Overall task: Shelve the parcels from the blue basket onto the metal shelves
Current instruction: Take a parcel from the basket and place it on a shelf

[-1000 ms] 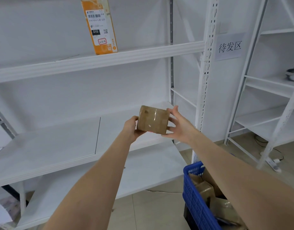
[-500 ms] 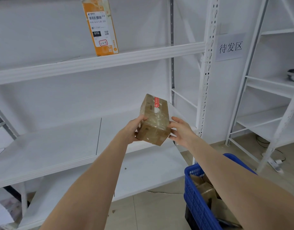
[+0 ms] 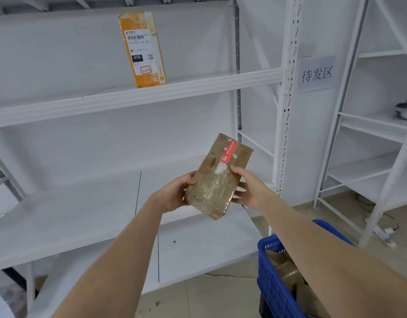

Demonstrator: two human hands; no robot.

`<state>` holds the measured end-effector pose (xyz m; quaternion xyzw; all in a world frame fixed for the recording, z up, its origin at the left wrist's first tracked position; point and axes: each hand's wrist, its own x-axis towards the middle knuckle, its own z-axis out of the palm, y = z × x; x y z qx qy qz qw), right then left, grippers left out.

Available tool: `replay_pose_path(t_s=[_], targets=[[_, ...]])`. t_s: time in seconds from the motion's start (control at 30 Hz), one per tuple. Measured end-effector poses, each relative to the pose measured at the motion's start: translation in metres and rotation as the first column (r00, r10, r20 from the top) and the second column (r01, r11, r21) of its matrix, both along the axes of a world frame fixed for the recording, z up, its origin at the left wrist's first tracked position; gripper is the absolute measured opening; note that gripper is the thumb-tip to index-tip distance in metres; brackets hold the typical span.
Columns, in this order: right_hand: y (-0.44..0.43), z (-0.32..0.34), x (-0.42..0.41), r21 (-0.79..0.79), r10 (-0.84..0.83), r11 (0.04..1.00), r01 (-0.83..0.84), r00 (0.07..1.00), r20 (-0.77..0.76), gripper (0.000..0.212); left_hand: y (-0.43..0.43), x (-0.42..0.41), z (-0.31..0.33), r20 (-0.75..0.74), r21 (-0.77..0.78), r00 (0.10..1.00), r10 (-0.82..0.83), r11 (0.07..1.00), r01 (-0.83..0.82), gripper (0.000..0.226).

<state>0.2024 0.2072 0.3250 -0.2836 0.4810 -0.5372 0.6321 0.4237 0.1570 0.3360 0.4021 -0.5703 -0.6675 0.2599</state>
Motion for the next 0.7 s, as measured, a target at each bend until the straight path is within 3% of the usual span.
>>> replay_pose_path(t_s=[0.1, 0.17, 0.3, 0.37, 0.4, 0.47, 0.53, 0.7], targets=[[-0.003, -0.003, 0.006, 0.005, -0.032, 0.999, 0.032, 0.999, -0.016, 0.035, 0.003, 0.002, 0.003, 0.078, -0.094, 0.995, 0.065, 0.994, -0.058, 0.081], [-0.006, -0.005, 0.009, 0.025, -0.084, 0.996, 0.086, 0.994, -0.073, 0.055, 0.004, 0.002, 0.004, 0.249, -0.314, 0.958, 0.141, 0.948, -0.058, 0.085], [-0.011, -0.003, 0.018, 0.049, -0.115, 0.992, 0.118, 0.992, -0.049, 0.079, 0.002, 0.011, -0.002, 0.584, -0.625, 0.743, 0.326, 0.764, 0.156, 0.102], [-0.015, -0.004, 0.023, 0.062, -0.171, 0.983, 0.173, 0.985, -0.032, 0.089, 0.004, 0.021, -0.004, 0.642, -0.729, 0.63, 0.437, 0.602, 0.326, 0.105], [-0.016, -0.003, 0.026, 0.065, -0.19, 0.979, 0.192, 0.981, -0.036, 0.086, 0.006, 0.027, -0.003, 0.643, -0.764, 0.578, 0.503, 0.474, 0.438, 0.105], [-0.019, -0.002, 0.031, 0.082, -0.186, 0.979, 0.189, 0.982, -0.04, 0.071, 0.002, 0.04, -0.006, 0.613, -0.724, 0.489, 0.621, 0.193, 0.662, 0.104], [-0.022, -0.003, 0.036, 0.1, -0.178, 0.979, 0.179, 0.984, -0.023, 0.061, -0.005, 0.048, -0.007, 0.544, -0.648, 0.482, 0.687, -0.02, 0.761, 0.102], [-0.029, -0.012, 0.051, 0.188, -0.178, 0.966, 0.179, 0.984, -0.024, 0.04, -0.02, 0.056, -0.012, 0.462, -0.521, 0.498, 0.734, -0.23, 0.822, 0.098]])
